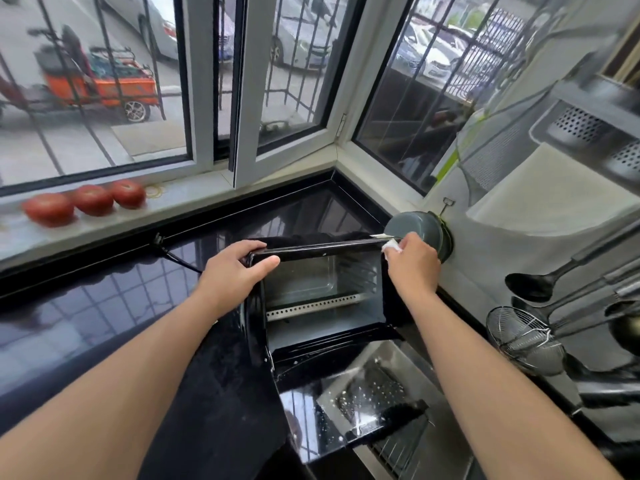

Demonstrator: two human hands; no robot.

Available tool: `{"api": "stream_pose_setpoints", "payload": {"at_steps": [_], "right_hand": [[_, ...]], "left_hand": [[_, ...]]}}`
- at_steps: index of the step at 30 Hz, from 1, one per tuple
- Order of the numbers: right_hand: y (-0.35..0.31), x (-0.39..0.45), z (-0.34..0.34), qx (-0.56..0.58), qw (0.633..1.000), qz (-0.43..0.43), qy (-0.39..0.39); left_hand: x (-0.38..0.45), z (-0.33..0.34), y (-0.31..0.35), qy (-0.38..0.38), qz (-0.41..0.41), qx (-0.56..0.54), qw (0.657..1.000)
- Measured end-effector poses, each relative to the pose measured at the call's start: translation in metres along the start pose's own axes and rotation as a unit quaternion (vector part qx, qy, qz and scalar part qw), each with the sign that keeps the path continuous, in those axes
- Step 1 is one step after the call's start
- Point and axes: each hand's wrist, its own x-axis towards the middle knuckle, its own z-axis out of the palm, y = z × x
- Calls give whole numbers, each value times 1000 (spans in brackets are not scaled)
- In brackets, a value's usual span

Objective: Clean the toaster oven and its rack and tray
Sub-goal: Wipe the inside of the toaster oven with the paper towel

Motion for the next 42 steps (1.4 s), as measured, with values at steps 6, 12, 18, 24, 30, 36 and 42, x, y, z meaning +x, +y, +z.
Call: {"api": "stream_pose_setpoints", "payload": {"at_steps": [6, 12, 18, 24, 30, 36, 42], "right_hand": [[48, -62, 21, -120, 974, 92, -168], [32, -46, 16, -97, 975, 115, -166], [-17, 2, 1, -5, 997, 57, -46], [4, -4, 17, 40, 996, -72, 43], [10, -3, 18, 87, 991, -77, 68], [5, 12, 12, 8, 995, -95, 5], [1, 17, 12, 59, 997, 40, -33]], "left_hand": [[2, 1, -6, 3, 10, -11, 1000], [3, 0, -2, 3, 5, -4, 1000], [-1, -1, 5, 4, 11, -6, 1000], [-7, 0, 8, 14, 9, -18, 1000], [-6, 0, 8, 8, 12, -22, 1000], [-3, -2, 9, 3, 11, -21, 1000], [-6, -1, 9, 8, 15, -29, 999]]}}
